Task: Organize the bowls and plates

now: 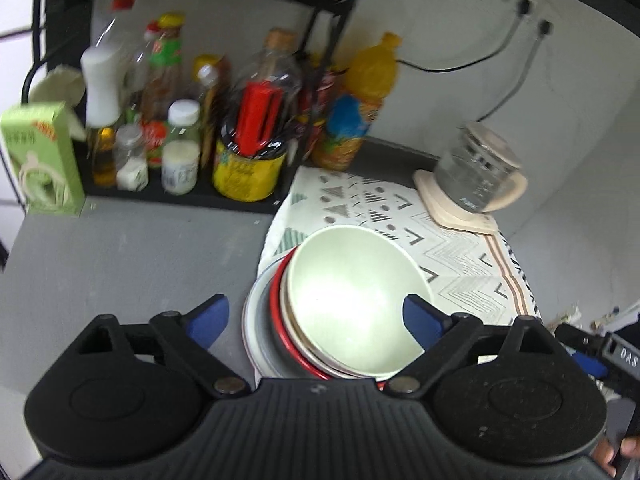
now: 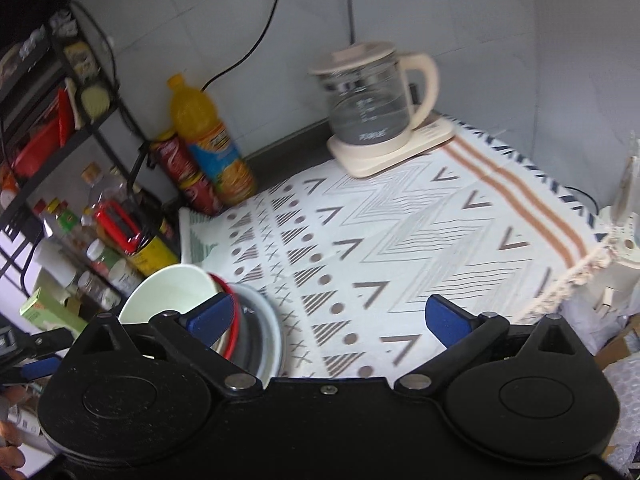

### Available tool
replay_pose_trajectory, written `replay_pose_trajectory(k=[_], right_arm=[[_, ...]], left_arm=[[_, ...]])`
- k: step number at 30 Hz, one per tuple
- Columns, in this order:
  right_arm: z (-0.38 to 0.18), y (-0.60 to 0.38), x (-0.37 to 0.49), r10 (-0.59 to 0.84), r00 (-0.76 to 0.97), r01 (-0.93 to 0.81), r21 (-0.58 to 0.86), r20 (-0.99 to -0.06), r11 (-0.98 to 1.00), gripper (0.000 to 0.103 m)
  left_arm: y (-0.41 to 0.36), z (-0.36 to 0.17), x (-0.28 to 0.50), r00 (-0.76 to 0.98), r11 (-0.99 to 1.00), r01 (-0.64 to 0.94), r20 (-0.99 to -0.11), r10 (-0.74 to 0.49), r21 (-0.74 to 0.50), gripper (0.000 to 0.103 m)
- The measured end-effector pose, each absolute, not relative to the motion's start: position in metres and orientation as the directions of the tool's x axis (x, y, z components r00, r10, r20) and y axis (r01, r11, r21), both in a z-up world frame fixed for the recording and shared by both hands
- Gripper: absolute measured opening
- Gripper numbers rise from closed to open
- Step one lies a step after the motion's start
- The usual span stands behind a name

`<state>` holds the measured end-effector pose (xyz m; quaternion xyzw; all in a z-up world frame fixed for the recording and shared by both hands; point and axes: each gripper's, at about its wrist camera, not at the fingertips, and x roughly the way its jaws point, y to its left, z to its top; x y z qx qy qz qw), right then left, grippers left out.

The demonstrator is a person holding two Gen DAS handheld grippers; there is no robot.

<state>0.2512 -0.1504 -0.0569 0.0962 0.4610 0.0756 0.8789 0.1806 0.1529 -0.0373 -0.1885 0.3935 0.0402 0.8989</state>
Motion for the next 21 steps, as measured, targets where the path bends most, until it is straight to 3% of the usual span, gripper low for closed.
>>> replay_pose_trajectory(k=[5,14,21], right_arm=[[-0.049,-0.167,0.235,0.196,0.611,-0.024,0.229,-0.767,0.973,0.103],[-0.026,-0.167,0.195,0.187,0.652,-0.094,0.166,-0.735,0.982,0.103],[-0.025,-0.183,0.166,0.099,0.665,-0.067,0.072,-0.740,0.995,0.103]], left_arm=[[0.132,-0.024,0.165,0.715,0.949,-0.154,-0.694,-0.085,-0.274,0.103],[0.107,-0.011,0.131,0.724,0.960,-0.096,-0.680,-0.114,-0.263,0.103],[0.088,-0.005,0.101,0.735,0.957,-0.074,-0.664,-0.138,-0.281,0.103]])
